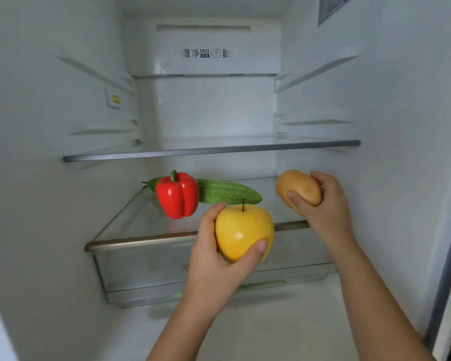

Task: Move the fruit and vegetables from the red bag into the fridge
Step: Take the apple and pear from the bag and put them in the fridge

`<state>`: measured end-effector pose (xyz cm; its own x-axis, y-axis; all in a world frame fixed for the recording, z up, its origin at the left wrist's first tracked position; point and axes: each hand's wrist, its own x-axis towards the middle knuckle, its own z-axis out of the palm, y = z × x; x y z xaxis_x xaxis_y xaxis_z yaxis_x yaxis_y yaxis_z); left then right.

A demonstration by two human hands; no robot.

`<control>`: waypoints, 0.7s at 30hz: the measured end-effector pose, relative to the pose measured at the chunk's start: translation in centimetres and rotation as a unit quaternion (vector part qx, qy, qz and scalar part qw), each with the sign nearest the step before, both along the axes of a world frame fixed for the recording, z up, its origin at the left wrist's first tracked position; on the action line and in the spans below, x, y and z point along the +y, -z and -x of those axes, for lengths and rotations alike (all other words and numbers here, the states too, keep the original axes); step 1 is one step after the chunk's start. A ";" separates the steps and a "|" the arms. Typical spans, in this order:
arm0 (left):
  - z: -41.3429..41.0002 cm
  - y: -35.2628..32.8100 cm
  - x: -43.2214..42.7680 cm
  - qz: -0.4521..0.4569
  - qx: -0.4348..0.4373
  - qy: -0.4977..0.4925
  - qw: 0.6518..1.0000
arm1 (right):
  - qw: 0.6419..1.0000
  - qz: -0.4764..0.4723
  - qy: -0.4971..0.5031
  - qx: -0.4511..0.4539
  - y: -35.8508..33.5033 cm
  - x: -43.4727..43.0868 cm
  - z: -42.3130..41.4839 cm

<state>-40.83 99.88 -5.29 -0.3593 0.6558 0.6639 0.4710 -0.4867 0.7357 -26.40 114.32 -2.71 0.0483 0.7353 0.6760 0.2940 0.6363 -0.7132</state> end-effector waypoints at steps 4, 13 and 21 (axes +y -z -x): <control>0.3 -0.3 0.7 -0.010 0.009 0.006 1.000 | 0.999 0.005 0.000 -0.031 -0.7 1.8 0.7; 1.0 -0.2 1.0 -0.022 0.018 0.003 1.000 | 0.988 0.055 0.027 -0.142 -0.5 2.4 1.2; 1.1 -1.8 -0.3 -0.066 0.036 -0.017 0.997 | 0.988 0.055 0.029 -0.141 -0.6 1.9 1.3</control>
<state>-41.92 99.53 -3.48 -0.3273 0.5500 0.7683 0.5381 -0.5599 0.6300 -27.67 116.26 -2.15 -0.0859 0.8064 0.5851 0.5244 0.5360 -0.6616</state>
